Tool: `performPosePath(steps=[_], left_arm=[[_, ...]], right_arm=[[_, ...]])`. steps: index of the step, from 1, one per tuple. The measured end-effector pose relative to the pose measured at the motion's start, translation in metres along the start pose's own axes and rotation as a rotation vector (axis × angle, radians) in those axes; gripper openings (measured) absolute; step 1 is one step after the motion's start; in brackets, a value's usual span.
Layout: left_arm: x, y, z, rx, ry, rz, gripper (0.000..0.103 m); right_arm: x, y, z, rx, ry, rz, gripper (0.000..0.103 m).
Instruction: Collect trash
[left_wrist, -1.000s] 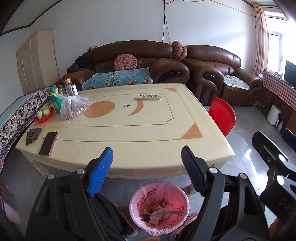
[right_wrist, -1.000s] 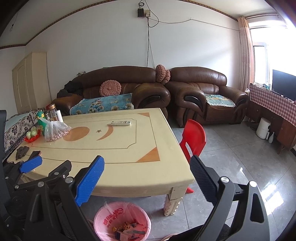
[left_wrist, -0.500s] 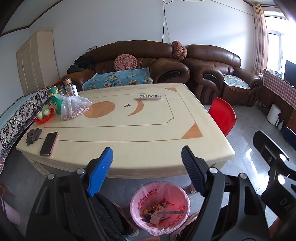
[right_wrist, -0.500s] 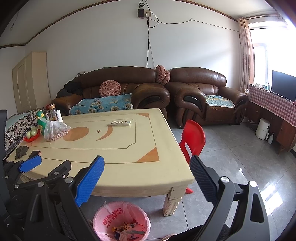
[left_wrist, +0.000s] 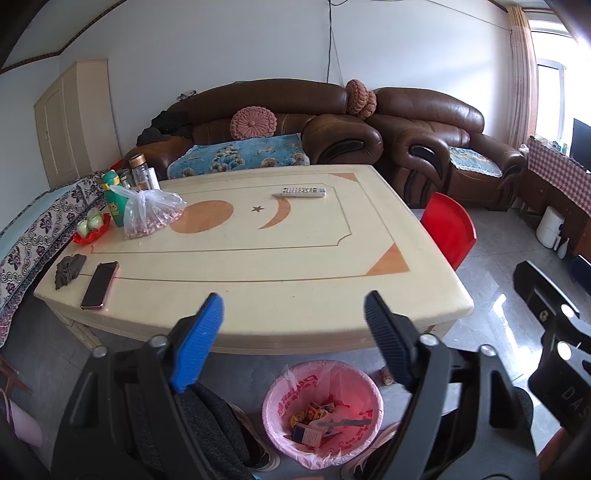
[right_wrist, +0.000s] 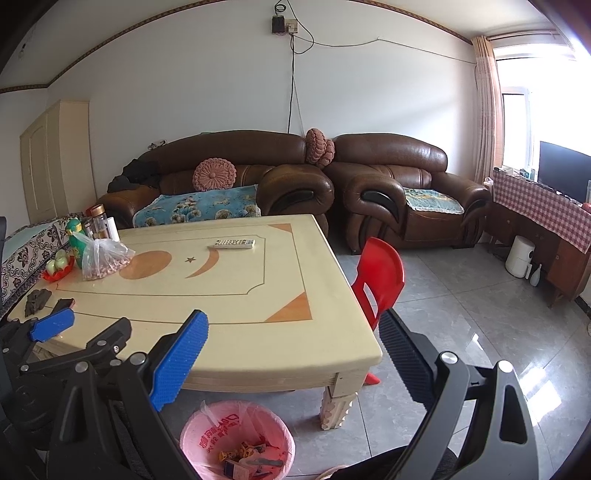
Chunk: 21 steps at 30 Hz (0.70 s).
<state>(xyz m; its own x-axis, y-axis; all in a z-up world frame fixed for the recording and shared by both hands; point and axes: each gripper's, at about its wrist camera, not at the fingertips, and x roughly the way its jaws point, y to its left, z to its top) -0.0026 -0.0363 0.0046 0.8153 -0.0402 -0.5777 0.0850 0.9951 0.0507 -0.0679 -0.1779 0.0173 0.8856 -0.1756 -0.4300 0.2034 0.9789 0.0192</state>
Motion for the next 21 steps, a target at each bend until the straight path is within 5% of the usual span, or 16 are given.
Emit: performPosePath(steps=[21], left_arm=[[0.0043,0.0033,-0.0045,0.000,0.013,-0.002,0.083]], right_arm=[[0.0049,-0.0019,-0.0010,0.005,0.015,-0.003,0.091]])
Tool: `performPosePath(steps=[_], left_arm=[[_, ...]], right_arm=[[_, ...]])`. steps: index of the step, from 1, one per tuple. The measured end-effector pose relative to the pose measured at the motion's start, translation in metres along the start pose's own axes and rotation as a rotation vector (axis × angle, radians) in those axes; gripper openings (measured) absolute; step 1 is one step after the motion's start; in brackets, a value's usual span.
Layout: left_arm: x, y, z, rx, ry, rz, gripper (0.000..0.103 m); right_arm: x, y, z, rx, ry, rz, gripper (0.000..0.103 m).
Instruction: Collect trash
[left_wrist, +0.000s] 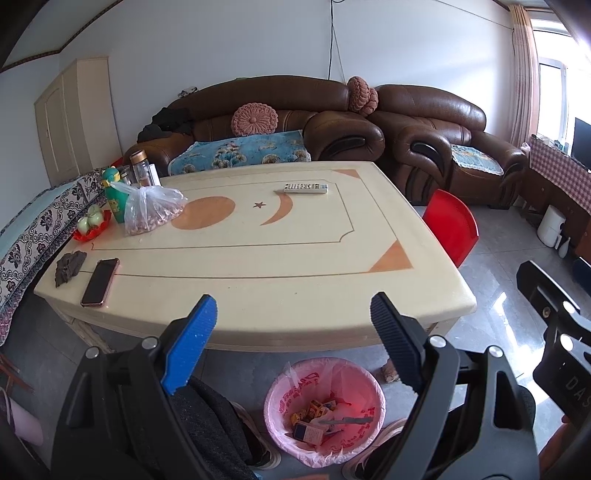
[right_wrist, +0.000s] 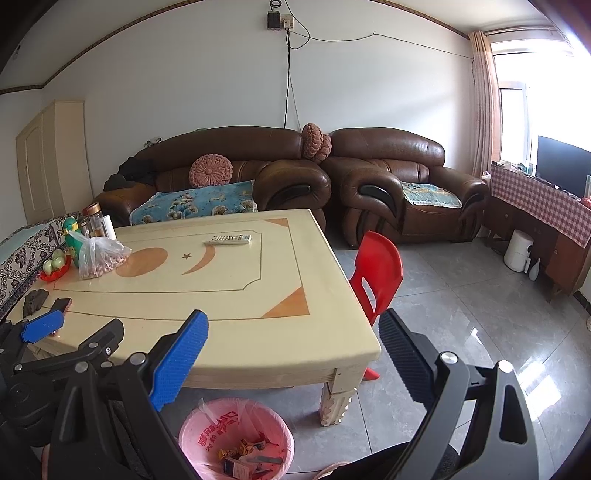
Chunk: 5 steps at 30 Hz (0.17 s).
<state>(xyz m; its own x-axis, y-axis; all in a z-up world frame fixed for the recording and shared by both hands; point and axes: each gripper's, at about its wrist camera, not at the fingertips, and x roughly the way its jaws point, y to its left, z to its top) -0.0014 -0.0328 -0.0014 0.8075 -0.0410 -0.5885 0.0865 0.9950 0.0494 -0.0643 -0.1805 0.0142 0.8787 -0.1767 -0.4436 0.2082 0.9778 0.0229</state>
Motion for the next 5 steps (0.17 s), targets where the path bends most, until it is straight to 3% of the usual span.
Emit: performPosePath(steps=[5], left_arm=[[-0.0002,-0.0012,-0.0006,0.007,0.001,-0.002,0.083]], right_arm=[[0.0000,0.0002,0.0000,-0.001,-0.001,0.000,0.091]])
